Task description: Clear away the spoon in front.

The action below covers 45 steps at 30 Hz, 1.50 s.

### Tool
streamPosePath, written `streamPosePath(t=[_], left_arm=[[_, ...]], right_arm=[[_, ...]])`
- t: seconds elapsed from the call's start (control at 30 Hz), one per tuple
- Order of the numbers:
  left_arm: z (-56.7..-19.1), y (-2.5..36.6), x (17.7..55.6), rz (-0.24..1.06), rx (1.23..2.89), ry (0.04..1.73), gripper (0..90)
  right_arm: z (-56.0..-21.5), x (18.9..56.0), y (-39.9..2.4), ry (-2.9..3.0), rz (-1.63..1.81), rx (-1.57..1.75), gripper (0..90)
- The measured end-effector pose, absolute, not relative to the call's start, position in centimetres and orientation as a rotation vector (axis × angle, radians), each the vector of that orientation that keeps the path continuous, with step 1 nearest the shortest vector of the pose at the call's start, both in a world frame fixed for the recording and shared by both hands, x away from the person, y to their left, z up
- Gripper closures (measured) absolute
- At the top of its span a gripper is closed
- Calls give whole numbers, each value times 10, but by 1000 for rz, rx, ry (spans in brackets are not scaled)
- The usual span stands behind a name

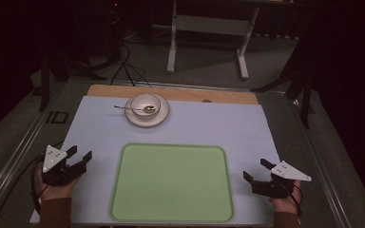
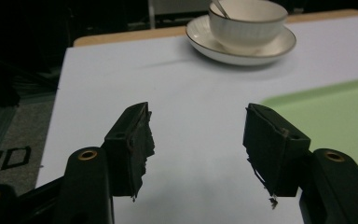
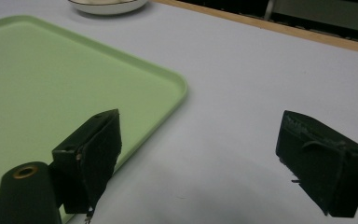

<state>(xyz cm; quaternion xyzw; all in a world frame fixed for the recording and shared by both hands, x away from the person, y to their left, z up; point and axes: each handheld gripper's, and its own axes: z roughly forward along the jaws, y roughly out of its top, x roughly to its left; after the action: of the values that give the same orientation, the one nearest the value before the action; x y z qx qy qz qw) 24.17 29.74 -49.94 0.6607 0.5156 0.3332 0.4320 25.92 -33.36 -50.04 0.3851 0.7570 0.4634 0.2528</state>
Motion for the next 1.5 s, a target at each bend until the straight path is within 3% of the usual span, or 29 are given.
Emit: streamPosePath(t=[0.7,1.5], left_arm=[[-488,294,244,749,1605,1275,416],[-478,281,258,766,1658,1233,417]], right_arm=[[-501,260,-334,2070,1261,1052,138],[-502,261,-334,2074,1268,1055,138]])
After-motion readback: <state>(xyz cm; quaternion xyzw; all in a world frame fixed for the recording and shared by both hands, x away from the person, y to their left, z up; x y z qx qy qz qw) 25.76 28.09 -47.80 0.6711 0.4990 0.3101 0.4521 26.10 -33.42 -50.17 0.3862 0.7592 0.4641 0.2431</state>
